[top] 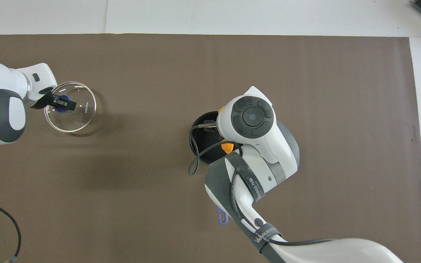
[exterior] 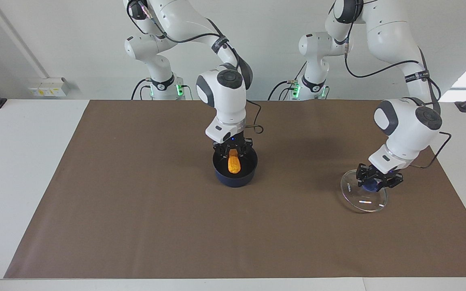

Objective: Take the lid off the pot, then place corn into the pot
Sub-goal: 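Carry the corn over the pot with the right gripper and lower it in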

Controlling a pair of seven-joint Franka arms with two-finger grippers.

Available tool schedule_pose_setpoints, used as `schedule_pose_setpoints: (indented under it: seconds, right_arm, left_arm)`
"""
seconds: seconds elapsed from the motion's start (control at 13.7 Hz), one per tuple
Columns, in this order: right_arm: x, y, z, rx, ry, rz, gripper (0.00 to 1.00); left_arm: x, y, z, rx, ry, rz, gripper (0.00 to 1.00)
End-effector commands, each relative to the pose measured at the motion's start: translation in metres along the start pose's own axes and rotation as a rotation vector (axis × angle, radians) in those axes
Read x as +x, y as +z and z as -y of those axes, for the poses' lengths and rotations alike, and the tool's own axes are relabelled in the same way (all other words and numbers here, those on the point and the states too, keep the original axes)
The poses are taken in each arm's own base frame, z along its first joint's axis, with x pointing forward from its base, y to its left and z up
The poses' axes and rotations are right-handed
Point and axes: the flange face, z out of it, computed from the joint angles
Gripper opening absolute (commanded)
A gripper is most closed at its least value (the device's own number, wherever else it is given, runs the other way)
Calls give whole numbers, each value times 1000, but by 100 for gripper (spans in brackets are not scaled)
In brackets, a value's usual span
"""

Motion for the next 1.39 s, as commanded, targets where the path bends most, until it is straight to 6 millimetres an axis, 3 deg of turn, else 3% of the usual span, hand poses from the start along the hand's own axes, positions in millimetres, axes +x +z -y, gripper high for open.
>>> schedule_pose_setpoints:
  seconds: [0.0,0.44,0.51,0.66,0.73,0.8,0.95,1.1,1.17,1.32]
  right_arm:
    - [2,7,3,9,20,2,0]
    - [-16,36,6,-6,1,30,0]
    - [-16,36,6,-5,1,27,0]
    - [-14,36,5,-3,1,24,0]
    - [-9,36,1,1,7,20,6]
    - [-3,33,-3,6,14,11,17]
    - [8,31,-7,11,26,-2,23]
    - [13,30,-9,26,34,-28,88]
    - [15,28,-7,39,29,-56,100]
    - [15,28,-4,45,38,-60,100]
  left_arm:
    - [-4,2,2,-7,2,-25,0]
    - [-8,17,-6,-9,-5,-18,0]
    - [-8,17,-7,-11,-5,-15,6]
    - [-9,17,-10,-17,-32,-2,59]
    - [-9,17,-11,-17,-39,0,90]
    - [-9,17,-11,-17,-37,0,100]
    - [-8,17,-11,-16,-39,-2,100]
    - [-2,9,-11,-3,-30,-17,100]
    - [2,-2,-9,7,-28,-36,100]
    - [11,-37,-6,36,-15,-69,100]
